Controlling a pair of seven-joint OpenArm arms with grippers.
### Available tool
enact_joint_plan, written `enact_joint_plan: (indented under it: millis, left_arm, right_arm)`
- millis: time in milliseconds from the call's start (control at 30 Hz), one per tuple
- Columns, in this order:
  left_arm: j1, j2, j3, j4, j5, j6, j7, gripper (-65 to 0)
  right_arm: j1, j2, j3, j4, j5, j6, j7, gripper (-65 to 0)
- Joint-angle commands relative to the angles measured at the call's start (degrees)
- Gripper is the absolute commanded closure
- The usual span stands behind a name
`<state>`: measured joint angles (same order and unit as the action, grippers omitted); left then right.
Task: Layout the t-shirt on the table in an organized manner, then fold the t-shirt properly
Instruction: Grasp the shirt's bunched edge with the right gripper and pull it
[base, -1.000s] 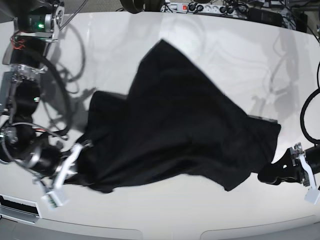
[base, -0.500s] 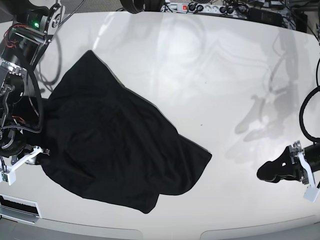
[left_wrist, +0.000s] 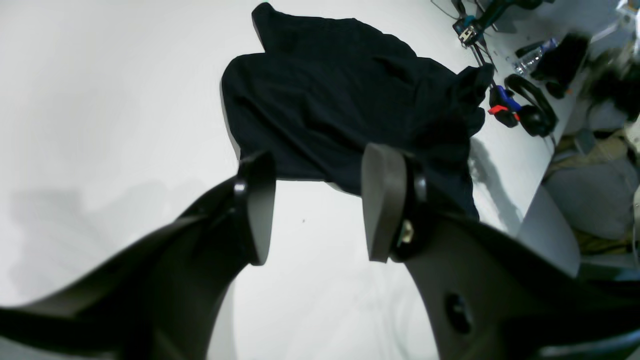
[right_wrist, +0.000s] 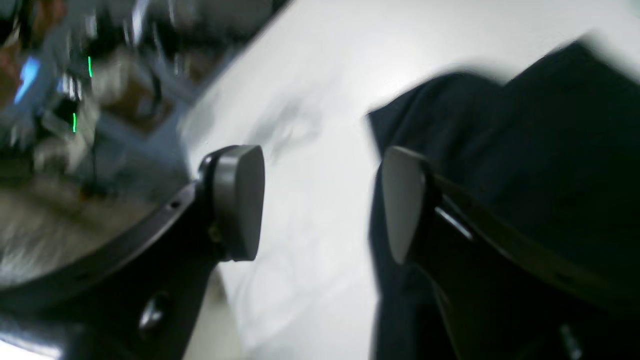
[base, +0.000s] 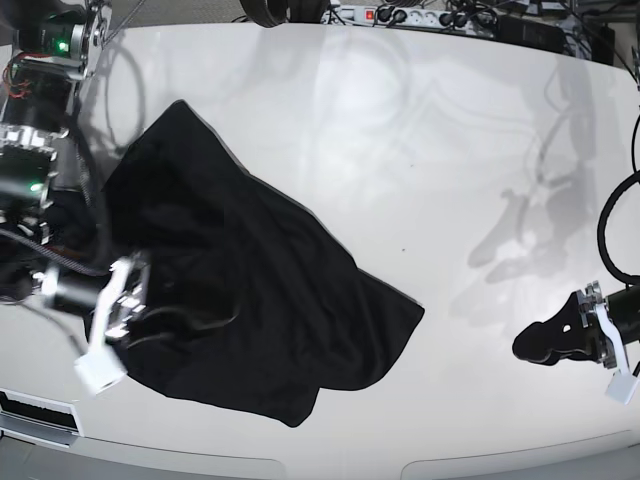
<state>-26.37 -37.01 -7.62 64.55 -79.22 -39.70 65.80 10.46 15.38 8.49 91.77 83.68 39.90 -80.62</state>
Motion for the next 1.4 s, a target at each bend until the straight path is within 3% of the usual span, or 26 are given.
enact_joint_plan:
  millis: [0, 100, 200, 333, 467, 533, 700, 800, 867, 967, 1100, 1167, 1267, 1367]
  left_arm:
    - [-1.4, -1.1, -0.6, 0.8, -1.6, -0.3, -1.3, -29.0]
    - [-1.4, -1.1, -0.6, 0.8, -1.6, -0.3, -1.3, -28.9]
    - [-1.4, -1.1, -0.6, 0.8, -1.6, -0.3, -1.3, -29.0]
    - [-1.4, -1.1, -0.6, 0.8, -1.6, -0.3, -1.3, -29.0]
    - [-1.4, -1.1, -0.6, 0.8, -1.6, -0.3, -1.3, -29.0]
    - [-1.4, -1.1, -0.6, 0.8, -1.6, -0.3, -1.3, -28.9]
    - [-1.4, -1.1, -0.6, 0.8, -1.6, -0.3, -1.5, -29.0]
    - [-1.4, -1.1, -0.6, 0.8, -1.6, -0.3, -1.5, -29.0]
    - [-1.4, -1.1, -0.6, 0.8, -1.6, -0.3, -1.5, -29.0]
    - [-1.4, -1.1, -0.6, 0.8, -1.6, -0.3, -1.5, -28.9]
    - [-1.4, -1.1, -0.6, 0.8, -1.6, -0.3, -1.5, -29.0]
    - [-1.4, -1.1, -0.6, 0.8, -1.6, -0.3, -1.6, -28.9]
    - [-1.4, -1.1, -0.6, 0.8, -1.6, -0.3, -1.7, -29.0]
    - [-1.4, -1.1, -0.6, 0.8, -1.6, -0.3, -1.7, -29.0]
  right_arm:
    - [0.0, 0.5, -2.5, 0.8, 1.3, 0.1, 0.6, -39.0]
    - [-3.2, 0.5, -11.4, 0.8, -5.3, 0.1, 0.6, -39.0]
    - [-6.4, 0.6, -17.8, 0.8, -21.1, 0.1, 0.6, -39.0]
    - [-9.7, 0.7, -19.8, 0.8, -42.7, 0.1, 14.2, -39.0]
    - [-11.0, 0.7, -19.8, 0.8, -56.6, -7.2, 20.5, -39.0]
    - [-11.6, 0.7, -19.8, 0.8, -62.4, -10.6, 23.0, -39.0]
    - [-14.3, 0.7, -19.8, 0.7, -69.4, -13.0, 26.8, -39.0]
    - [-16.1, 0.7, -19.8, 0.7, -74.1, -16.3, 28.8, -37.9]
    - [-16.7, 0.7, -19.8, 0.7, -75.7, -18.3, 29.1, -28.6]
    - [-16.6, 0.7, -19.8, 0.7, -75.9, -18.6, 29.1, 0.0]
    - [-15.1, 0.7, -19.8, 0.8, -75.6, -16.6, 28.9, 0.0]
    - [-13.5, 0.7, -19.7, 1.6, -72.3, -14.9, 26.2, 0.0]
    - [-11.7, 0.7, -19.6, 6.9, -62.2, -8.9, 19.8, 0.0]
    - [-11.8, 0.7, -19.6, 15.8, -47.9, -0.9, 14.6, 0.0]
